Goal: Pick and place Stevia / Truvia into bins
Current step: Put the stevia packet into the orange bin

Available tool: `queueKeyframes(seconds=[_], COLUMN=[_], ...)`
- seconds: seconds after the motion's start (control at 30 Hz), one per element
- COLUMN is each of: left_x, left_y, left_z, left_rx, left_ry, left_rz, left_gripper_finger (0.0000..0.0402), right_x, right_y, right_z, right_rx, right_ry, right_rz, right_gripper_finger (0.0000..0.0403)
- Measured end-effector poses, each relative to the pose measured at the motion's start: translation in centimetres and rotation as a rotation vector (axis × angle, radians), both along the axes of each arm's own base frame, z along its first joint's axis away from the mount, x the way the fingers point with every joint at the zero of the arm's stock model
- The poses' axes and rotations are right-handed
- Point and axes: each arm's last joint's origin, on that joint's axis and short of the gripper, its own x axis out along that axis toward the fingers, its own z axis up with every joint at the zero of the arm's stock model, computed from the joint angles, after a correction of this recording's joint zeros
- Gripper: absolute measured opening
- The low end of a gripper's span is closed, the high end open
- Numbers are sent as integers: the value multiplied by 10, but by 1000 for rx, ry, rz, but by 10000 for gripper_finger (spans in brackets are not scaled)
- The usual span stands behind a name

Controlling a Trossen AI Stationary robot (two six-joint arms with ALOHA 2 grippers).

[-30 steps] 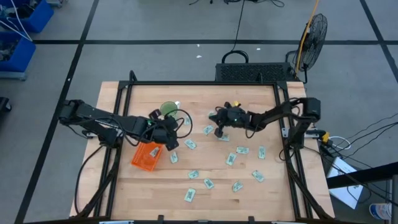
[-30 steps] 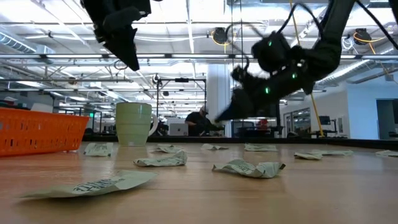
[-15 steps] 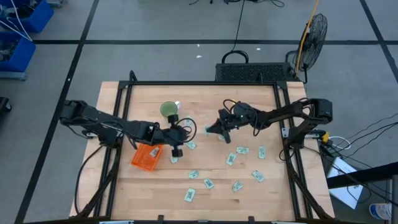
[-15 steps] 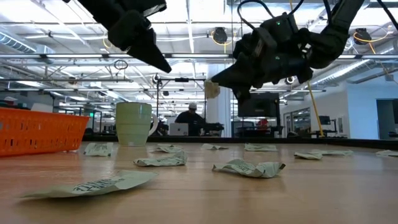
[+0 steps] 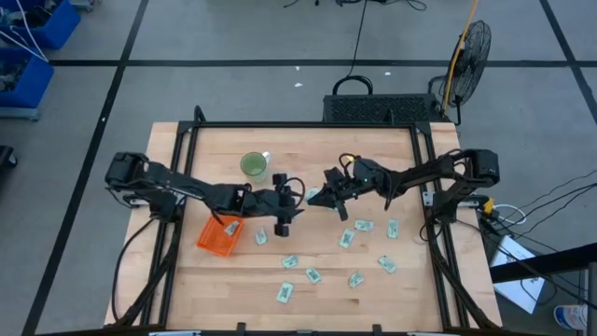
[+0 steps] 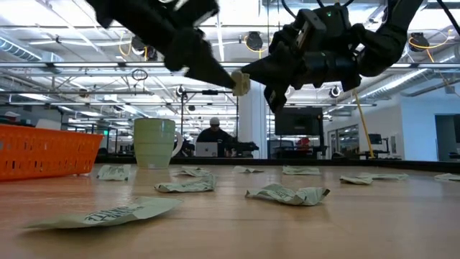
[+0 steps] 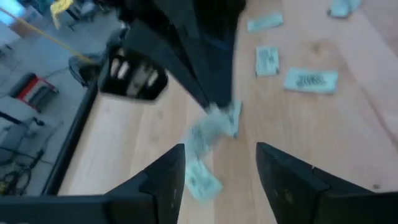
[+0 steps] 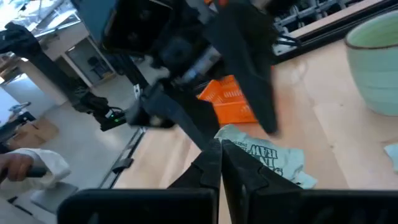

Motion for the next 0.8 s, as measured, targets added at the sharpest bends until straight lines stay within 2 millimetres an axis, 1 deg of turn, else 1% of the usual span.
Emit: queueKeyframes(seconds=[0.07, 0.13, 0.17, 0.27, 0.4, 0.53, 0.7, 0.73, 0.8], left_x=[2, 8, 8, 11, 11, 11, 12, 12, 12], left_y=[1, 0, 0, -1, -1, 0, 6, 7, 10], left_z=[-4, -4, -6, -9, -9, -9, -9, -9, -9], left_rx=[13, 16, 20, 8, -6, -9, -38, -50, -72], left_ry=[1, -44, -36, -41, -39, -41, -51, -54, -59], left_rz=[-5, -20, -23, -48, -64, -59, -25, -13, 6], left_gripper_finger=[204, 204, 204, 190, 146, 87, 18, 10, 9], right_x=[0, 0, 0, 0, 0, 0, 0, 0, 0], right_y=[2, 2, 2, 2, 1, 1, 1, 1, 1], right_z=[0, 0, 1, 1, 1, 1, 0, 0, -1], right_rx=[0, -1, -3, -9, -28, -35, -37, -39, -72], right_ry=[0, -5, -9, -11, -20, -22, -15, -14, -17], right_rz=[5, 8, 7, 7, 6, 7, 0, -6, -18], right_gripper_finger=[2, 2, 2, 2, 2, 2, 2, 2, 8])
